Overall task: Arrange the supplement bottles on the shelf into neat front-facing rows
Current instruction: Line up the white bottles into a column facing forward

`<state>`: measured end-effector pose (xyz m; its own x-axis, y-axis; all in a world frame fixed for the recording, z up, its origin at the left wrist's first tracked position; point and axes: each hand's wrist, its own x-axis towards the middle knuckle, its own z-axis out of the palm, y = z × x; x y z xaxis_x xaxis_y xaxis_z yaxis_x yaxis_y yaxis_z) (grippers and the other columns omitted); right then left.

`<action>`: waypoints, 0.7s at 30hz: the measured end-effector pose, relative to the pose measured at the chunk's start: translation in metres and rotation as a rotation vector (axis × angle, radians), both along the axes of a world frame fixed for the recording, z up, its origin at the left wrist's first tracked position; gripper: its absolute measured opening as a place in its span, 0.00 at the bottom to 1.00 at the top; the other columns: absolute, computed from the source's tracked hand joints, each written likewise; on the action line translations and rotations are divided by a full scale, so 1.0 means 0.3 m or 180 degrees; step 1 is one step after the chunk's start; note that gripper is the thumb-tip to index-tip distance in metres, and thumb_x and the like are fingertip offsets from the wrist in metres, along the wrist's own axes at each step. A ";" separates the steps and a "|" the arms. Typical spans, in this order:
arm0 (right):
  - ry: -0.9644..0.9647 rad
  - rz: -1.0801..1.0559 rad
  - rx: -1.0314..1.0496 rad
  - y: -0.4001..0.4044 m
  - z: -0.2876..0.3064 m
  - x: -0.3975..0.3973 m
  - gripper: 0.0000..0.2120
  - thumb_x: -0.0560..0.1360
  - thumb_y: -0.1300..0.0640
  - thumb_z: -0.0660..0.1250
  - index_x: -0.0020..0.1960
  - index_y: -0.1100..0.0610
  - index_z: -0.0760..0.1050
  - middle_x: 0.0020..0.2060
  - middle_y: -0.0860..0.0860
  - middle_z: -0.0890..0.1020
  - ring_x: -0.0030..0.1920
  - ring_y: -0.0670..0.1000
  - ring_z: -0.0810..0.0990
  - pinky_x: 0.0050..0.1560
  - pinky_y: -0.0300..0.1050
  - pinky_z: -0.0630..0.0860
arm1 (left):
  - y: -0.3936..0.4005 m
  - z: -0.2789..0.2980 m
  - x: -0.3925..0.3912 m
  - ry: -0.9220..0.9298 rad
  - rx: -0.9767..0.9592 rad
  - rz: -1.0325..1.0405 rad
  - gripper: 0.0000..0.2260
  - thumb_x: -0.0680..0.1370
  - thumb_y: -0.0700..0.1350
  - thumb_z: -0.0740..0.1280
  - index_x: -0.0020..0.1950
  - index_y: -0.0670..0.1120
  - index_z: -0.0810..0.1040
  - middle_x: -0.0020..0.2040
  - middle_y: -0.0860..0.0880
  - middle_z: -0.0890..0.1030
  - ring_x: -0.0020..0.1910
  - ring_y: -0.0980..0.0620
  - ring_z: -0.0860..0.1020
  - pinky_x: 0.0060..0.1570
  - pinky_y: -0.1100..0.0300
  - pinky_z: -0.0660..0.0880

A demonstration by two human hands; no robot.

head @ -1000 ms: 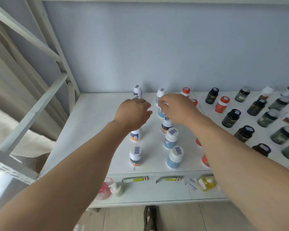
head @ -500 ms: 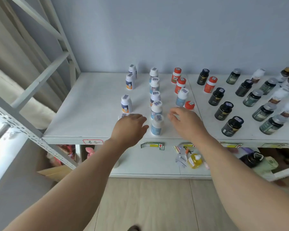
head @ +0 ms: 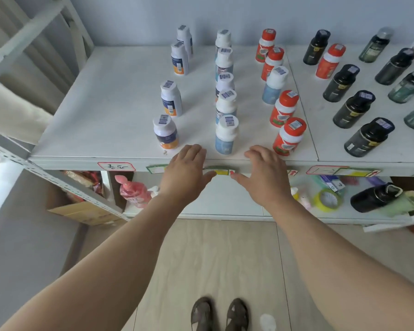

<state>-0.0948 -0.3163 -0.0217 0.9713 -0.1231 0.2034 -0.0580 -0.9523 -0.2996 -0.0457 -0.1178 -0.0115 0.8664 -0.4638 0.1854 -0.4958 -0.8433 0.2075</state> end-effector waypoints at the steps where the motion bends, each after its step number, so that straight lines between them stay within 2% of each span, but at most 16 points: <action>1: -0.0150 -0.0076 -0.0003 0.005 -0.014 0.003 0.26 0.67 0.40 0.74 0.58 0.56 0.77 0.60 0.51 0.77 0.60 0.56 0.74 0.60 0.50 0.67 | -0.003 -0.015 0.006 -0.0061 -0.0018 -0.0003 0.25 0.74 0.54 0.69 0.66 0.41 0.73 0.66 0.46 0.74 0.65 0.44 0.70 0.62 0.51 0.69; 6: -0.0524 -0.0322 0.0016 0.026 -0.042 0.014 0.25 0.64 0.41 0.76 0.54 0.54 0.76 0.55 0.50 0.78 0.55 0.56 0.75 0.54 0.50 0.67 | -0.006 -0.066 0.025 -0.0506 -0.0115 -0.0019 0.20 0.71 0.49 0.73 0.58 0.40 0.77 0.58 0.44 0.78 0.56 0.42 0.74 0.52 0.49 0.75; 15: -0.0647 -0.0426 0.0008 0.030 -0.047 0.016 0.21 0.66 0.45 0.76 0.53 0.54 0.76 0.52 0.50 0.78 0.52 0.56 0.75 0.52 0.49 0.68 | -0.003 -0.070 0.034 -0.0543 -0.0124 -0.0061 0.18 0.71 0.49 0.73 0.55 0.40 0.77 0.56 0.45 0.78 0.53 0.41 0.75 0.47 0.49 0.75; 19: -0.0437 -0.0415 0.0083 0.033 -0.023 0.014 0.22 0.65 0.45 0.77 0.53 0.54 0.76 0.53 0.50 0.78 0.53 0.57 0.75 0.53 0.50 0.69 | -0.015 -0.049 0.023 -0.0361 -0.0058 0.0046 0.19 0.70 0.49 0.74 0.56 0.41 0.77 0.57 0.45 0.77 0.55 0.42 0.75 0.50 0.48 0.75; 21: -0.0193 -0.0368 0.0306 0.033 0.009 0.011 0.23 0.67 0.44 0.75 0.56 0.55 0.76 0.55 0.50 0.78 0.56 0.57 0.74 0.56 0.51 0.69 | -0.022 -0.023 0.009 -0.0091 -0.0041 0.0125 0.22 0.72 0.51 0.72 0.61 0.42 0.76 0.62 0.46 0.75 0.60 0.43 0.72 0.57 0.49 0.73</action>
<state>-0.0915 -0.3064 -0.0190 0.9359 -0.2550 0.2431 -0.1445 -0.9071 -0.3953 -0.0431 -0.1244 -0.0184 0.8781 -0.4270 0.2160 -0.4683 -0.8595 0.2047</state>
